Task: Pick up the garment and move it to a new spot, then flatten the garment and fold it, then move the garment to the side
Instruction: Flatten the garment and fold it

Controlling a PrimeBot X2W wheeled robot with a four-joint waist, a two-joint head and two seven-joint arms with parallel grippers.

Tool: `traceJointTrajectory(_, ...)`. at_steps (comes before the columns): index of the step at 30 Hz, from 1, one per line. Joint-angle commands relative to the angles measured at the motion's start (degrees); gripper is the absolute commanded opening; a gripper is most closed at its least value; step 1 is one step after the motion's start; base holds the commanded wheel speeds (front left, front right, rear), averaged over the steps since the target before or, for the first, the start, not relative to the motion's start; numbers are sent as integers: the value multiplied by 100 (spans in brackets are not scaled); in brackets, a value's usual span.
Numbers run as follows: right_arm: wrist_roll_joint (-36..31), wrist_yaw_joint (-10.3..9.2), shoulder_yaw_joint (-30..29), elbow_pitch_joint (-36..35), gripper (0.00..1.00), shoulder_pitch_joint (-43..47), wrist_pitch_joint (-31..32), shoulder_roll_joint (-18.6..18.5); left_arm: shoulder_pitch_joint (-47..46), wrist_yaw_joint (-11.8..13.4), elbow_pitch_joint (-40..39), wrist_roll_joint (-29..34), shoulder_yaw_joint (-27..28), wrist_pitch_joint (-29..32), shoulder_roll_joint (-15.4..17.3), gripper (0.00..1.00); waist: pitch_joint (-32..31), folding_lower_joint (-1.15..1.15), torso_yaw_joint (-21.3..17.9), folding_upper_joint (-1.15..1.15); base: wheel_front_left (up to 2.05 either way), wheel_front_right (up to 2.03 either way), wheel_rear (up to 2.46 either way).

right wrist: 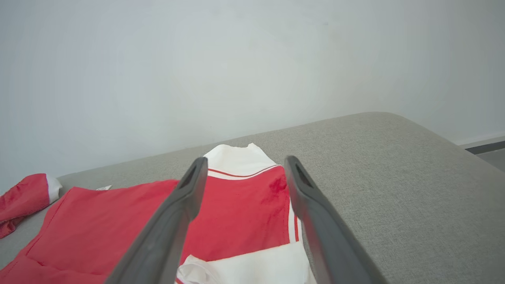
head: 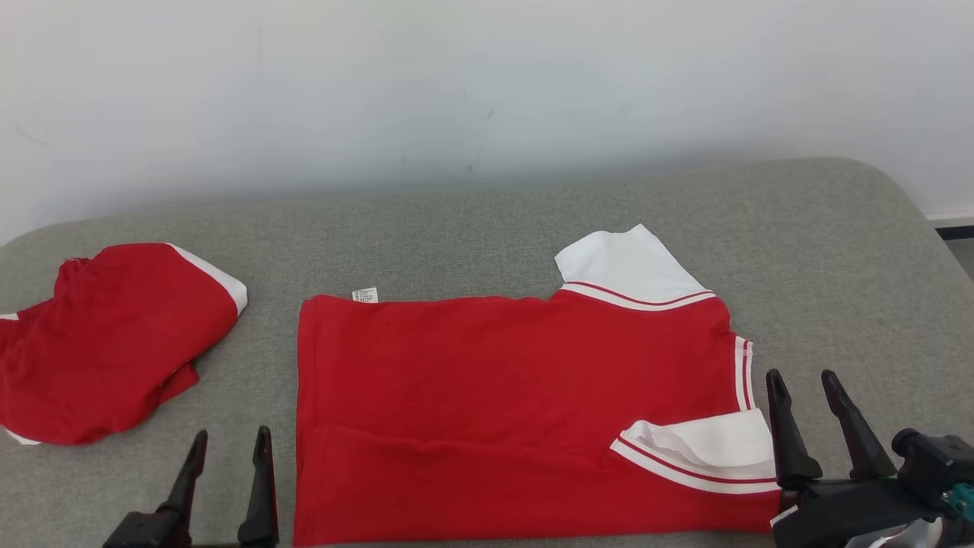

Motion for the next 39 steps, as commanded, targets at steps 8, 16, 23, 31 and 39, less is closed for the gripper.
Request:
traceJointTrajectory(8, -437, 1, 122, 111, 100, -183, -579, 98, -81, -98, -207, 294, 415, -18, -114, 100, 18, 0, 77, 0, 0, 0, 0)
traceJointTrajectory(16, -610, 1, 119, 167, 100, -23, -836, 219, 100, -419, -238, 491, 809, -18, -330, 100, 2, 0, 189, 0, 0, 0, 0)
traceJointTrajectory(23, -713, 1, 37, 41, 100, 201, -882, 360, 269, -664, -239, 749, 1116, -18, -555, 100, -39, 0, 289, 0, 0, 0, 0)
traceJointTrajectory(31, -789, 1, 62, -103, 100, 289, -883, 416, 366, -901, -331, 871, 1277, -18, -564, 100, -45, 0, 351, 0, 0, 0, 0)
traceJointTrajectory(39, -813, 1, 74, -68, 100, 332, -884, 424, 380, -986, -300, 893, 1325, -18, -502, 100, -89, 0, 378, 0, 0, 0, 0)
